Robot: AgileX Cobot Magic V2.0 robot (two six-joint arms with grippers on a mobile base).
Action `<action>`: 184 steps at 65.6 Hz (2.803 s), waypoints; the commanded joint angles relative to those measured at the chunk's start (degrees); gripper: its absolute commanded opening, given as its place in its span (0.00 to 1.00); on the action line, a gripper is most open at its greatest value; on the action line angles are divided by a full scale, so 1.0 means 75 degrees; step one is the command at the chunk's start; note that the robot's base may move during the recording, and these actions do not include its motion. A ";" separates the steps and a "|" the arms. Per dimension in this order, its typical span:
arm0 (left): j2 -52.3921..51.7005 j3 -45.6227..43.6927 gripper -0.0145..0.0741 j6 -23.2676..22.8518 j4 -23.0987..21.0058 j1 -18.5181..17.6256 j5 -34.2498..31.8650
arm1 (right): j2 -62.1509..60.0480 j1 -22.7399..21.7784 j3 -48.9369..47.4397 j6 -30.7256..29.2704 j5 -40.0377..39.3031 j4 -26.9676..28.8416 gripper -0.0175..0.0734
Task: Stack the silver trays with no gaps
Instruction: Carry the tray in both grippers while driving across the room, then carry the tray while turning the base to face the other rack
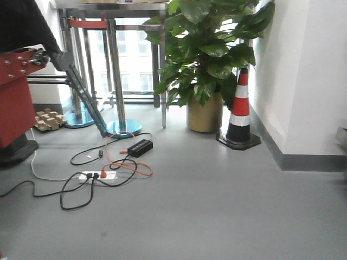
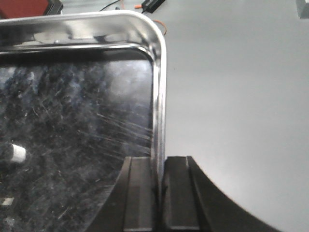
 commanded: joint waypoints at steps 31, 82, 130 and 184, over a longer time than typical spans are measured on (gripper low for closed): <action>-0.0064 0.0011 0.16 -0.0003 0.0602 -0.0033 -0.0050 | -0.0065 0.0006 -0.0029 -0.0008 -0.0598 -0.0204 0.18; -0.0064 0.0011 0.16 -0.0003 0.0850 -0.0033 -0.0066 | -0.0065 0.0006 -0.0029 -0.0008 -0.1128 -0.0204 0.18; -0.0064 0.0011 0.16 -0.0003 0.0850 -0.0033 -0.0066 | -0.0065 0.0006 -0.0029 -0.0008 -0.1128 -0.0204 0.18; -0.0064 0.0011 0.16 -0.0003 0.0850 -0.0033 -0.0066 | -0.0065 0.0006 -0.0029 -0.0008 -0.1128 -0.0204 0.18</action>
